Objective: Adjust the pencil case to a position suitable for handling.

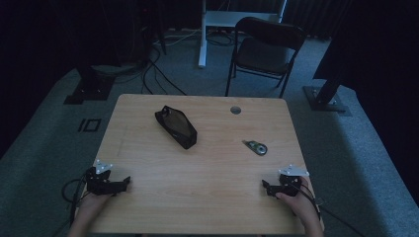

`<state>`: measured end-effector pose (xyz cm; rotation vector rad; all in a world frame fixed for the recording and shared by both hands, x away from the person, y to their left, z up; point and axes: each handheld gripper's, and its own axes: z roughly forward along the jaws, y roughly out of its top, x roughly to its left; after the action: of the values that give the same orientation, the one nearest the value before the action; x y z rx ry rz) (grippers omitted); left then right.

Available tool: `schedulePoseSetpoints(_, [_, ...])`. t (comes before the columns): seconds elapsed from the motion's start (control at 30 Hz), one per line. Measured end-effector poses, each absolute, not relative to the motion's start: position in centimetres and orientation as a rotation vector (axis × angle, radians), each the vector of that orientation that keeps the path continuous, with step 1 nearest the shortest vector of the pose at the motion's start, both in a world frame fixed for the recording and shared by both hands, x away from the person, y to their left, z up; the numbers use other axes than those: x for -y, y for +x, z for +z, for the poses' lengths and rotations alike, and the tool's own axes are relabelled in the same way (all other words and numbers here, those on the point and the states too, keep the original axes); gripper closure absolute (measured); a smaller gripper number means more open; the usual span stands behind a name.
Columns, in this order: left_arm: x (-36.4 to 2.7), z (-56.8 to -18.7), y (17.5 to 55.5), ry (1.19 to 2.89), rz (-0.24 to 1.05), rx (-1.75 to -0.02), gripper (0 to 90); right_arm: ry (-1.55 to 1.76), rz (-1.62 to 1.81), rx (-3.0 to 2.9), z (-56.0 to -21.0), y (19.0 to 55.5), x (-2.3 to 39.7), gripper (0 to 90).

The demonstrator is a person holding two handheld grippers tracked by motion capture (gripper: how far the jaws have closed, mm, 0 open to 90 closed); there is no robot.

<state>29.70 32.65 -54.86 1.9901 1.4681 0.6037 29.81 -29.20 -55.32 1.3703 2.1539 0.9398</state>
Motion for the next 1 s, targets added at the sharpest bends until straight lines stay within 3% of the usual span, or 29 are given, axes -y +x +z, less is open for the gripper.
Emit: schedulePoseSetpoints(1.0, [-32.7,-54.9,29.7,1.99,0.604,-1.468,0.7,1.317,0.993,-2.147,-54.5,31.8,25.1,14.6])
